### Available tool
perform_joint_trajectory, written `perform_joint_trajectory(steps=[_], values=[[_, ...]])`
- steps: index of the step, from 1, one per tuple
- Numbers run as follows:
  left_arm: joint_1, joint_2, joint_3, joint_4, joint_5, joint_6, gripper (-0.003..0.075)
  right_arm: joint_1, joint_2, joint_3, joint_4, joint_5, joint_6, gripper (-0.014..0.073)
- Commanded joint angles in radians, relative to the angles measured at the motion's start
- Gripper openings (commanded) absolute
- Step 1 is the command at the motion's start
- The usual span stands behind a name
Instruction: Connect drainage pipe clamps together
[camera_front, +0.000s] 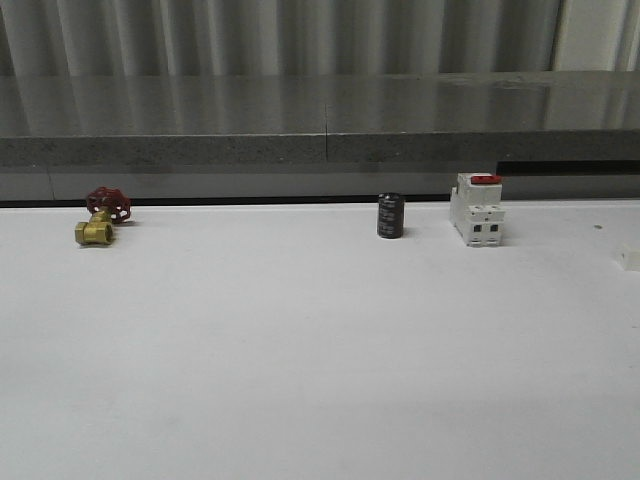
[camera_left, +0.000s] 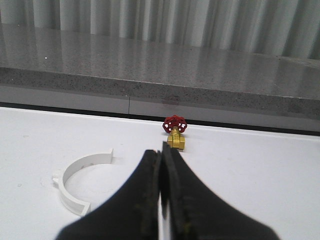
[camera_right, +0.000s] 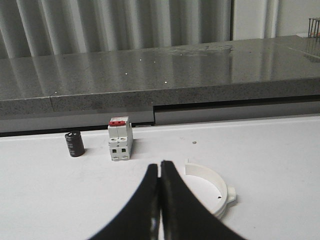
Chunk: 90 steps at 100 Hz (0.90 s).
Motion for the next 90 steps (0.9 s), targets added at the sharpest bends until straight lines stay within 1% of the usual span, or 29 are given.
perform_joint_trajectory(steps=[1,26,40,57,67,79,90], values=[[-0.002,-0.033,0.046,-0.007,-0.081,-0.011,-0.0020,-0.008,-0.018,-0.021,0.000,-0.084,-0.009,-0.0067],[-0.002,-0.033,0.046,-0.007,-0.081,-0.011,-0.0020,-0.008,-0.018,-0.021,0.000,-0.084,-0.009,-0.0067],[-0.002,-0.033,0.042,-0.007,-0.104,-0.011,-0.0020,-0.008,-0.018,-0.021,0.000,-0.084,-0.009,-0.0067],[-0.002,-0.026,-0.030,-0.007,-0.096,-0.011,-0.0020,-0.008,-0.018,-0.021,0.000,-0.084,-0.009,-0.0067],[-0.002,0.013,-0.125,-0.007,-0.038,-0.011,-0.0020,-0.008,-0.018,-0.021,0.000,-0.084,-0.009,-0.0067],[-0.002,0.108,-0.255,-0.005,0.118,-0.011,-0.0020,-0.008,-0.018,-0.021,0.000,-0.084,-0.009,-0.0067],[-0.002,0.233,-0.378,-0.005,0.249,-0.011,-0.0020,-0.008,-0.018,-0.021,0.000,-0.084,-0.009,-0.0067]])
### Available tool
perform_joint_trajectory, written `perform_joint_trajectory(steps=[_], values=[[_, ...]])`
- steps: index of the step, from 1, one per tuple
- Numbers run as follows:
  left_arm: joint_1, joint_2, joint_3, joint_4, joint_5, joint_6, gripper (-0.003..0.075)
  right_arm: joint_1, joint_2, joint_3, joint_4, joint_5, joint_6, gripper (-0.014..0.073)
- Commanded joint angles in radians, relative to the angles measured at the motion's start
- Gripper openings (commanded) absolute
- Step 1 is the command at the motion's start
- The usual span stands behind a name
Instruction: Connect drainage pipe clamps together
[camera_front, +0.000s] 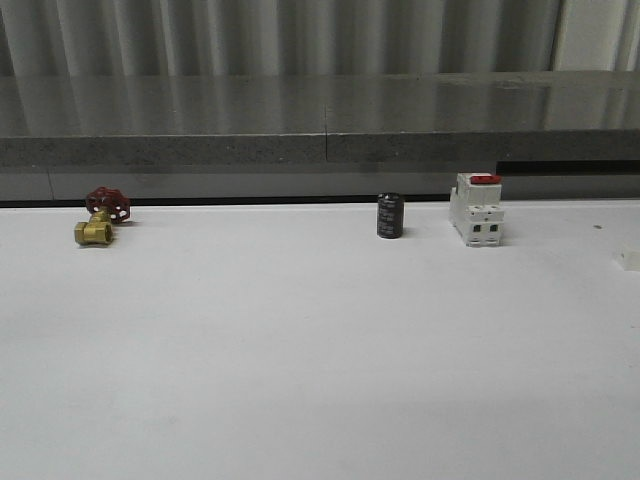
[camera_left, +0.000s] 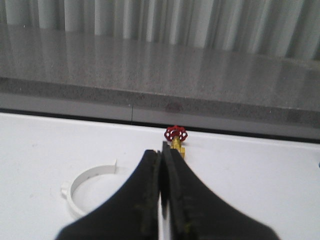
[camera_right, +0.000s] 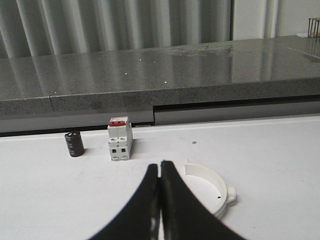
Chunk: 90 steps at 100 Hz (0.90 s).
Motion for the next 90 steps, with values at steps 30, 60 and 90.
perform_joint_trajectory(steps=[30,60,90], values=[[-0.002,0.418,-0.324,-0.002,0.250,-0.011,-0.0020,-0.008,-0.018,-0.021,0.000,-0.084,-0.009,-0.0067],[-0.002,0.584,-0.352,-0.001,0.273,-0.011,0.0022,-0.008,-0.018,-0.021,0.000,-0.084,-0.009,-0.0067],[-0.002,0.623,-0.352,-0.010,0.277,-0.011,0.0536,-0.008,-0.018,-0.021,0.000,-0.084,-0.009,-0.0067]])
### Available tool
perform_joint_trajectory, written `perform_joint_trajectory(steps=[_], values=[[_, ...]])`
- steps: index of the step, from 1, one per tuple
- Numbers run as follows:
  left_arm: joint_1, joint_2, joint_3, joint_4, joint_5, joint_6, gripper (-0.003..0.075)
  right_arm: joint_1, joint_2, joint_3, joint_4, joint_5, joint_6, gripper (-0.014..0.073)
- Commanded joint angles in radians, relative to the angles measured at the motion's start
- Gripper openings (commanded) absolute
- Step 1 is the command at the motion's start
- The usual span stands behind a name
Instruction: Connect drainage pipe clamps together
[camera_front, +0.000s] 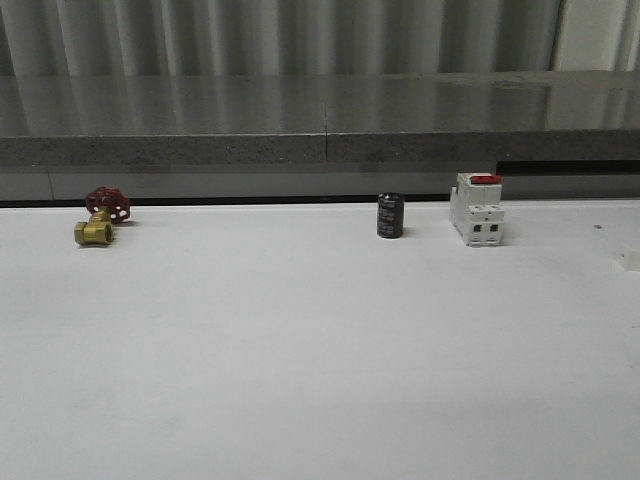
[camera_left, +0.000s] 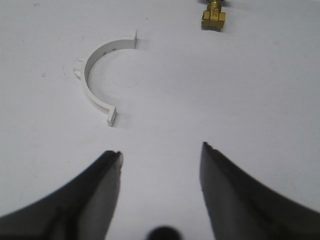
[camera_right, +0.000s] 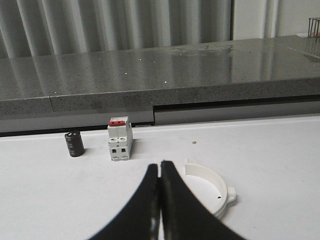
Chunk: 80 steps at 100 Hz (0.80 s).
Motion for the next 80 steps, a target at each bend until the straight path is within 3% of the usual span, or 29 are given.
perform_joint_trajectory(steps=[1,14,29,57,80], values=[[-0.002,0.006,-0.037,-0.009,-0.056,-0.011,0.0540,-0.008,-0.018,-0.021,0.000,-0.084,-0.009,-0.0067],[-0.002,0.042,-0.064,-0.003,-0.056,-0.011,0.0552,-0.008,-0.018,-0.021,0.000,-0.084,-0.009,-0.0067],[0.018,0.194,-0.199,0.000,0.015,-0.001,0.0552,-0.008,-0.018,-0.021,0.000,-0.084,-0.009,-0.0067],[0.078,0.500,-0.452,-0.050,0.049,0.202,0.0552,-0.008,-0.018,-0.021,0.000,-0.084,-0.009,-0.0067],[0.194,0.680,-0.549,-0.145,0.045,0.392,0.0552,-0.008,-0.018,-0.021,0.000,-0.084,-0.009,-0.0067]])
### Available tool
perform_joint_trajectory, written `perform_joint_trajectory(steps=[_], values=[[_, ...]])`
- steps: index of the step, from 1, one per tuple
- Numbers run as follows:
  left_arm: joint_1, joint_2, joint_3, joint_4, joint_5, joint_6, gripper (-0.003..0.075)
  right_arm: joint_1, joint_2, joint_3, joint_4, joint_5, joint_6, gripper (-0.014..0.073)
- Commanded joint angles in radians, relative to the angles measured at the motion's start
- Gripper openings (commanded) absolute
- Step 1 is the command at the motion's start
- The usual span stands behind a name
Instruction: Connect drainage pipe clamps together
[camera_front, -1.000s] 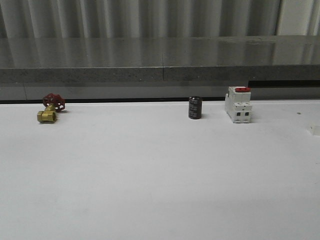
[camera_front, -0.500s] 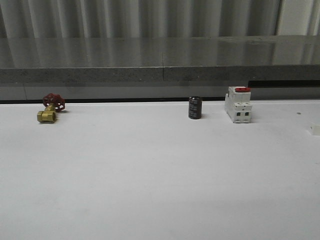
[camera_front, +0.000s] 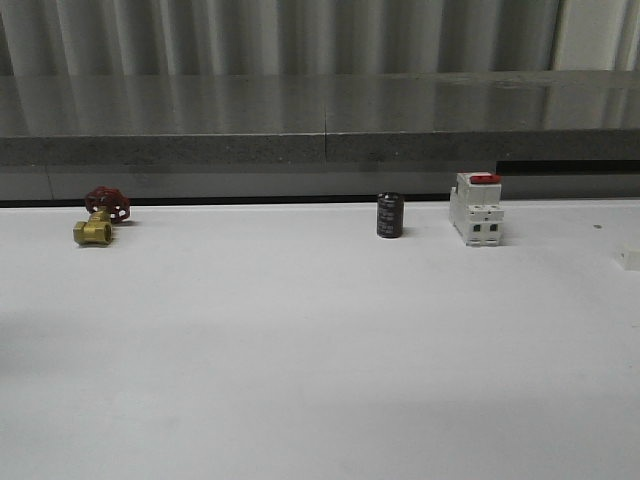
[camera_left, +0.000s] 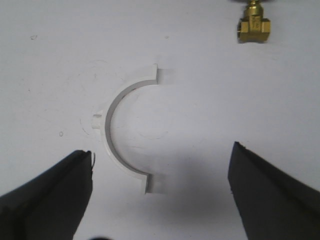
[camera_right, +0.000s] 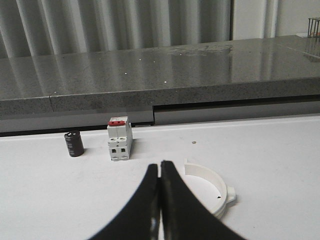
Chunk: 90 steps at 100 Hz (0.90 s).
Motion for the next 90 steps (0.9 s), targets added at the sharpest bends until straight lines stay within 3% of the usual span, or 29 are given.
perform_joint_trajectory(steps=[1,17,38,90], values=[[0.048,0.028,-0.050,-0.073,-0.041,0.088,0.0552,-0.008,-0.018,-0.021,0.000,-0.084,-0.009,-0.0067],[0.144,0.125,-0.064,-0.237,-0.088,0.254,0.0552,-0.008,-0.018,-0.021,0.000,-0.084,-0.009,-0.0067],[0.229,0.249,-0.083,-0.237,-0.135,0.307,0.0552,-0.008,-0.018,-0.021,0.000,-0.084,-0.009,-0.0067],[0.242,0.504,-0.219,-0.228,-0.164,0.368,0.0552,-0.008,-0.018,-0.021,0.000,-0.084,-0.009,-0.0067]])
